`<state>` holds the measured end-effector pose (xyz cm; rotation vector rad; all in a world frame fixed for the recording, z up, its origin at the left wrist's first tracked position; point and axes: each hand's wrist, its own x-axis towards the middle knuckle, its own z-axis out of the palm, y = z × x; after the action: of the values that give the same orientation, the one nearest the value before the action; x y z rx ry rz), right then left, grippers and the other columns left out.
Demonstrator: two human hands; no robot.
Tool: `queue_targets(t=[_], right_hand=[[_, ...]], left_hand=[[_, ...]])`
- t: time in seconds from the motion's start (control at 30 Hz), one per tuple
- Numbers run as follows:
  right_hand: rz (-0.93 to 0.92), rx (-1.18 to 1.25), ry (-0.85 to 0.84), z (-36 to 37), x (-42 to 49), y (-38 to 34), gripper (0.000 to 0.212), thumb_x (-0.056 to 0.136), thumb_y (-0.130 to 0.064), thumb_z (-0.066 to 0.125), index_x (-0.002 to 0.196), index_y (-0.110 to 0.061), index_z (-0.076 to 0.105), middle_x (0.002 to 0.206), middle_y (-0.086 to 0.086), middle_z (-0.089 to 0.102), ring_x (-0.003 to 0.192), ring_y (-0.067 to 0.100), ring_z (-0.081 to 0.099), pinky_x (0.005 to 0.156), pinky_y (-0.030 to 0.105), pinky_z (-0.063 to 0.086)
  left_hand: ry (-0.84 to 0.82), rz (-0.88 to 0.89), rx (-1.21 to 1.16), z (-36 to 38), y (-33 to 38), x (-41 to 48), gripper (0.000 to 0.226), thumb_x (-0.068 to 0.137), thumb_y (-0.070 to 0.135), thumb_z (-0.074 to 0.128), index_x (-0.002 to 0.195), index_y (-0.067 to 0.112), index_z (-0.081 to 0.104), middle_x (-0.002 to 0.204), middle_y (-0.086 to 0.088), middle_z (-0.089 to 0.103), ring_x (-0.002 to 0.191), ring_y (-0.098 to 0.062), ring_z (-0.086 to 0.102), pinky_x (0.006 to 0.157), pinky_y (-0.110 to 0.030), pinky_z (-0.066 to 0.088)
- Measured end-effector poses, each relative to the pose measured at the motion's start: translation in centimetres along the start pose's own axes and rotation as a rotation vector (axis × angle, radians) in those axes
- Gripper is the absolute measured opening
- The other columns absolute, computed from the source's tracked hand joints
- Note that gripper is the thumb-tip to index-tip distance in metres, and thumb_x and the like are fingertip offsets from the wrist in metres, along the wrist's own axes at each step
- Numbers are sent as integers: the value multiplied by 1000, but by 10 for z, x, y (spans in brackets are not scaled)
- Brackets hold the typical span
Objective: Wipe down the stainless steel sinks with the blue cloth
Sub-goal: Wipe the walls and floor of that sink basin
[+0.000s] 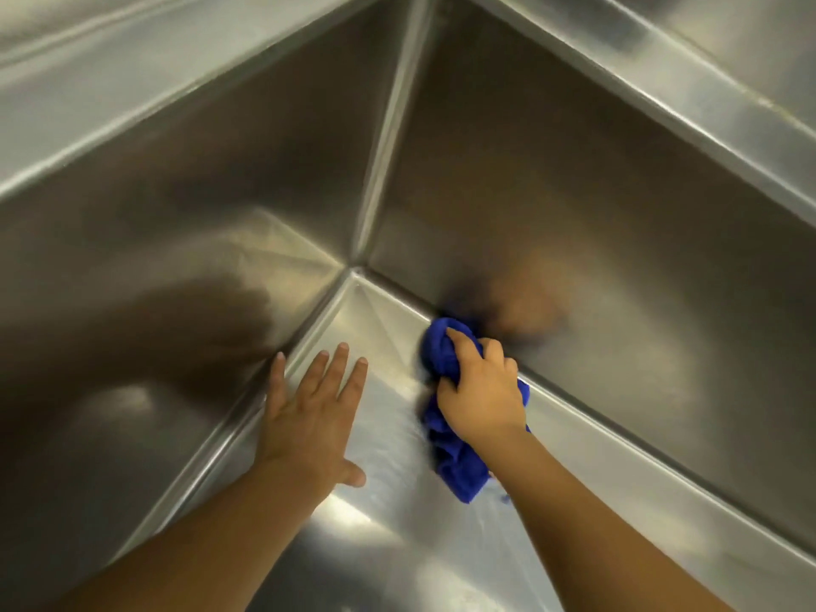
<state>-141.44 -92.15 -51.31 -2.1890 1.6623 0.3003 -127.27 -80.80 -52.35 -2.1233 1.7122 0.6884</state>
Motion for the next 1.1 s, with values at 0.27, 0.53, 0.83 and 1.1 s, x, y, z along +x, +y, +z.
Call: queue_targets(t=[0.27, 0.53, 0.83, 1.1], right_hand=[[-262, 88, -81, 15, 11, -77, 61, 88, -29, 54, 146, -32, 34, 140, 2, 32, 125, 30, 30, 100, 43, 32], [143, 229, 186, 19, -17, 36, 59, 87, -30, 54, 143, -29, 36, 133, 9, 39, 120, 35, 39, 97, 37, 36], [-153, 88, 40, 28, -4, -66, 55, 91, -36, 48, 144, -29, 33, 137, 5, 32, 121, 31, 31, 96, 42, 29], [196, 342, 398, 30, -32, 72, 50, 89, -28, 58, 137, -27, 46, 138, 10, 36, 120, 36, 39, 102, 39, 31]], left_hand=[[63, -28, 16, -13, -9, 0, 107, 82, 71, 48, 151, 16, -13, 160, -1, -18, 148, -17, -11, 114, -44, 13], [11, 26, 105, -5, -16, -3, 105, 85, 72, 39, 149, 16, -22, 158, -4, -25, 147, -18, -14, 116, -43, 5], [-33, 29, 161, -7, -11, 0, 107, 82, 76, 37, 151, 15, -17, 158, -5, -23, 147, -17, -15, 117, -45, 3], [0, 34, 139, -8, -7, 4, 109, 78, 78, 40, 151, 20, -17, 159, 0, -23, 147, -15, -13, 117, -46, 3]])
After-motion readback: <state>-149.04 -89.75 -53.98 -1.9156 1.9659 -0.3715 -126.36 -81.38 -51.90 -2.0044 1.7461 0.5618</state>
